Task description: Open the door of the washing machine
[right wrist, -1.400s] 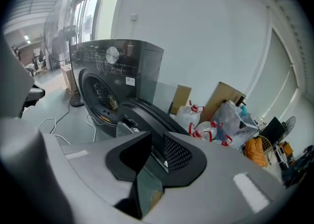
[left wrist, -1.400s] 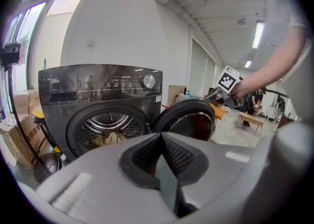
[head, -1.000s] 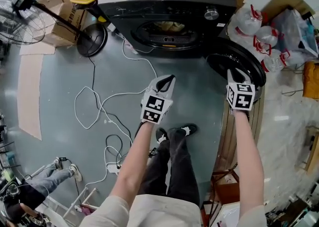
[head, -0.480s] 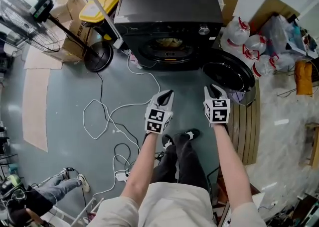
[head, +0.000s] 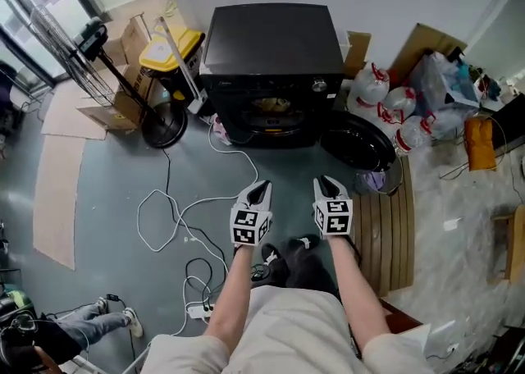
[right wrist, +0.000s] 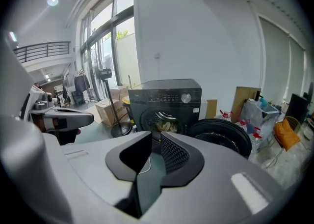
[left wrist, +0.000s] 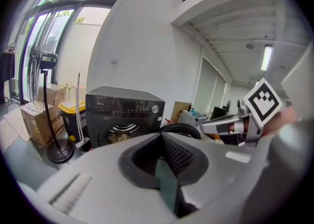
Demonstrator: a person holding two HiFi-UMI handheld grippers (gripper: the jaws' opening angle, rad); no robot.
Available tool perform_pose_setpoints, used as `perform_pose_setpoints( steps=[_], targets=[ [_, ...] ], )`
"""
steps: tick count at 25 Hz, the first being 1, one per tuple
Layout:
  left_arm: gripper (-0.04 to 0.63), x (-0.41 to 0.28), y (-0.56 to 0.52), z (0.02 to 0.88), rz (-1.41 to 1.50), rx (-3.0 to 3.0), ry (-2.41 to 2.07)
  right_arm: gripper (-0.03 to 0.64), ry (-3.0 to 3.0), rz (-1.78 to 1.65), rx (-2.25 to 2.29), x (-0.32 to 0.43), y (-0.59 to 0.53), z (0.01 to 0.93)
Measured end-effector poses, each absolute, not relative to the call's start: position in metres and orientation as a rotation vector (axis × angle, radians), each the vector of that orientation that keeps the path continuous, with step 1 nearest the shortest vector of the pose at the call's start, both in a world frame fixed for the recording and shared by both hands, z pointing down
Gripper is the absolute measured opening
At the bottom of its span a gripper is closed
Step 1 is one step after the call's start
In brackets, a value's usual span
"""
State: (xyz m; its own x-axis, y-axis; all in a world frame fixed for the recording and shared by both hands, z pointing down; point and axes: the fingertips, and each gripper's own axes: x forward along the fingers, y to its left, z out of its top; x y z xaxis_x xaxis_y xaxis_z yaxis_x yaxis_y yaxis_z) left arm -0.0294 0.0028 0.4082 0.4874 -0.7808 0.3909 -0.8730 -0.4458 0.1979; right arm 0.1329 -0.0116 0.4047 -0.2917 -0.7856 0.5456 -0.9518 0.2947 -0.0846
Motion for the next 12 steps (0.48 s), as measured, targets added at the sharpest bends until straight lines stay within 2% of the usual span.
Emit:
perform_pose_setpoints(
  steps=[12],
  targets=[
    [0.058, -0.058, 0.027, 0.343, 0.253, 2.303, -1.515, 0.030, -2.276, 0.558, 1.588, 0.112, 0.018, 0.358]
  ],
)
